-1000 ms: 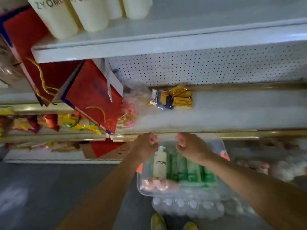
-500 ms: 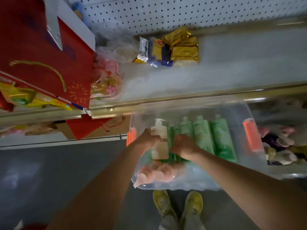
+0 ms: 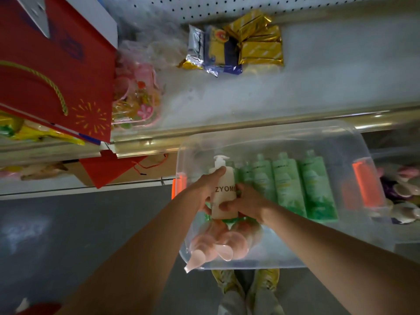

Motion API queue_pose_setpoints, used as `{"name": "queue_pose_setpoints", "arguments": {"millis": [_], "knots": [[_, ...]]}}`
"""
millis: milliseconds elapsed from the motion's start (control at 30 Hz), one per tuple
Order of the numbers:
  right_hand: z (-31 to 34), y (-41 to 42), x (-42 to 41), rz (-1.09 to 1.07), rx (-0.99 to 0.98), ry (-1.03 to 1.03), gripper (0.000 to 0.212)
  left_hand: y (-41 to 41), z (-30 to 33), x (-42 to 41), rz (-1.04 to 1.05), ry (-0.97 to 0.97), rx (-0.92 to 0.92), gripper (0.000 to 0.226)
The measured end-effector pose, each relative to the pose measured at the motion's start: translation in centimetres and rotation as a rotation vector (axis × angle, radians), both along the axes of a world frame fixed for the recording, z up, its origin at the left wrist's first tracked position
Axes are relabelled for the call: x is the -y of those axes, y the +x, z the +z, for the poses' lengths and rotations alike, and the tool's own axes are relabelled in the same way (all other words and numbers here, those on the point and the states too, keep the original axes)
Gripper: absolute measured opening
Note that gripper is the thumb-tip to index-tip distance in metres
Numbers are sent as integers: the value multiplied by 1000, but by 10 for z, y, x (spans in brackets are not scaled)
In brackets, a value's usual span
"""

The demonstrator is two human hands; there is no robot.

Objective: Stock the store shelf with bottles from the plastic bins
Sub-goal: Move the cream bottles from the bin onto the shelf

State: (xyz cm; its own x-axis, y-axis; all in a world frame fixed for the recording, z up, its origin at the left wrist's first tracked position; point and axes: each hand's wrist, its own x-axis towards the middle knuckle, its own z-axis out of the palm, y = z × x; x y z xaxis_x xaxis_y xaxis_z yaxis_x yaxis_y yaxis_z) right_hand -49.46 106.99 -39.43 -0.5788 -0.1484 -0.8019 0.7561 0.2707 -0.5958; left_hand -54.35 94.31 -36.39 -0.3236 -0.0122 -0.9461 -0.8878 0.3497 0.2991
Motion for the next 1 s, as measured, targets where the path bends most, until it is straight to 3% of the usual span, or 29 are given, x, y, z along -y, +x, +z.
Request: {"name": "queue_pose_setpoints", "arguments": {"millis": [200, 367, 667, 1000], "knots": [[31, 3, -11, -29, -55, 31, 62, 5, 35, -1, 86, 108, -34, 71], [77, 8, -25, -15, -154, -10, 81, 10, 79, -5, 107, 147, -156, 71], [168, 16, -39, -4, -382, -17, 80, 8, 179, -12, 86, 103, -594, 47], [289, 17, -54, 54, -668, 44, 79, 16, 318, -13, 31, 154, -989, 53]]}}
